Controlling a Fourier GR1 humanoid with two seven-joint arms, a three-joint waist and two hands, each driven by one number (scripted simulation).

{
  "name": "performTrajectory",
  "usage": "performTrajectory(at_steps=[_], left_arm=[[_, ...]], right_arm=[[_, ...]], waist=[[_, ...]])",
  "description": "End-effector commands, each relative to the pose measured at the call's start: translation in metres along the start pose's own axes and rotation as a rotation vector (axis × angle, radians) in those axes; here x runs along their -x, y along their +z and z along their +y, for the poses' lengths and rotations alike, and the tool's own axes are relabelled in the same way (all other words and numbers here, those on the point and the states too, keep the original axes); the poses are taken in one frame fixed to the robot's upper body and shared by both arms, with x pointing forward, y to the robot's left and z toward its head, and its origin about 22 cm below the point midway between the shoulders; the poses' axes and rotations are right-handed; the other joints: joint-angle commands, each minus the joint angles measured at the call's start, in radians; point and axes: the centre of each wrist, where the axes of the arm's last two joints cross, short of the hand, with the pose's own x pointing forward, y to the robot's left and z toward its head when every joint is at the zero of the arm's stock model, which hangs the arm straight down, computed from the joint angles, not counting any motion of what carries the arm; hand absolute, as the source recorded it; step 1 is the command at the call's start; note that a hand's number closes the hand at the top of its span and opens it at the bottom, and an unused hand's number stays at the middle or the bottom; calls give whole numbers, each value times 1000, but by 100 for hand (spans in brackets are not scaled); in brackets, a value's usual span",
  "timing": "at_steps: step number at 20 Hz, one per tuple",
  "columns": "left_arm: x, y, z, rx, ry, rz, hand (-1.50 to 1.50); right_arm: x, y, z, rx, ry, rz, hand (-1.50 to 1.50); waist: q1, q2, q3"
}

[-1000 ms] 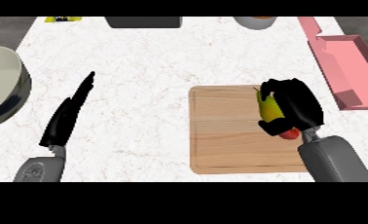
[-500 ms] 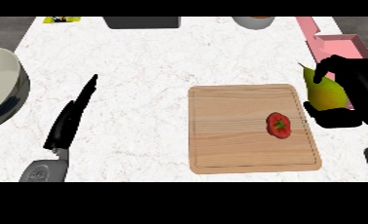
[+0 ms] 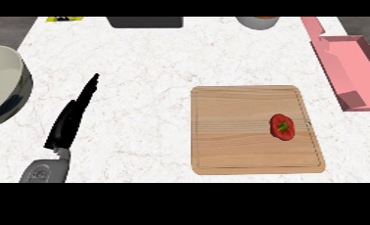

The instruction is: Pick the pear from the cutting board and place it in the cardboard box

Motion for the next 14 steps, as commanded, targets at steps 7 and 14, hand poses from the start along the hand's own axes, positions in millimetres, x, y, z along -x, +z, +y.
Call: performTrajectory(at_steps=[7,14], left_arm=[[1,-10,15,9,-11,7,0],[8,0,-1,24,-15,-13,0]], right_arm=[[64,-40,-8,-12,17,158,150],[123,-50,30,-143,57,227,150]], waist=[[9,3,0],[15,5,1]])
